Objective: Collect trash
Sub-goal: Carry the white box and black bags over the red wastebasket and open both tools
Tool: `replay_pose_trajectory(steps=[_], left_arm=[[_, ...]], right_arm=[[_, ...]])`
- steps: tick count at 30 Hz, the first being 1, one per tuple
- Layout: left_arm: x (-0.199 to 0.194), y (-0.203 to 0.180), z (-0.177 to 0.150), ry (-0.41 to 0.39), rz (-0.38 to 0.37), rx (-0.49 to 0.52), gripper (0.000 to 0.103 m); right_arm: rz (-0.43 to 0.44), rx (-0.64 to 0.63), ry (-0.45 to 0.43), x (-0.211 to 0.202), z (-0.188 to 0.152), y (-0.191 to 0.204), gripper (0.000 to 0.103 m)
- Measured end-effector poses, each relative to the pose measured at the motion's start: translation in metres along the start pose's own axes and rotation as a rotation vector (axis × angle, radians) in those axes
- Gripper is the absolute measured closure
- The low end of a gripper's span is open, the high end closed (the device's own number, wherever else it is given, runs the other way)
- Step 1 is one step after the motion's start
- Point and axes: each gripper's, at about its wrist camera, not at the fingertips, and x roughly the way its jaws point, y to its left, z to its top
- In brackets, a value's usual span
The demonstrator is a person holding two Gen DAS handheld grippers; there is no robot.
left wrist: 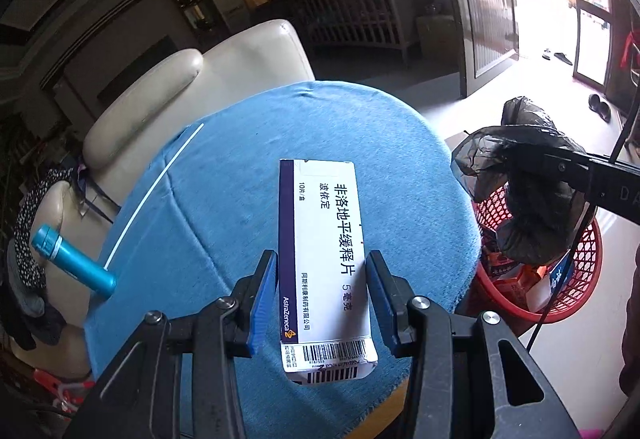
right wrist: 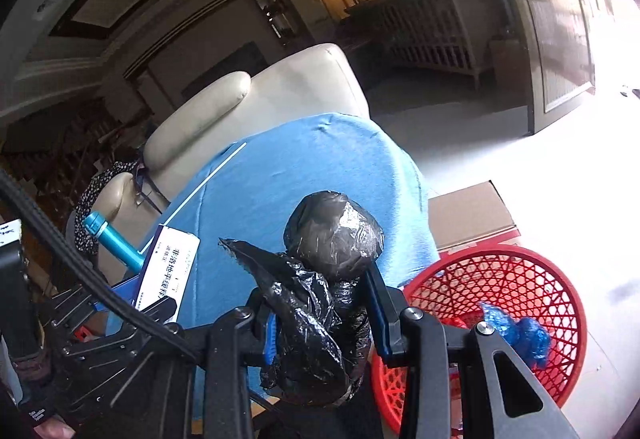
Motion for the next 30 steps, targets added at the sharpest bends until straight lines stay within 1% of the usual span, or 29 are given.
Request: replay_pose_trajectory(steps=[16, 30], left_arm=[[-0.009, -0.043, 0.021, -0.042, -0.024, 0.111, 0.056], [-0.012, -0.076, 0.034, -0.067, -0.057, 0.185, 0.056]], right_arm=[[-0.048, 0.074, -0.05, -0.026, 0.005, -0.045, 0.065], [-0.093, 0.141, -0.086, -0.046, 0.008, -0.081, 0.065]])
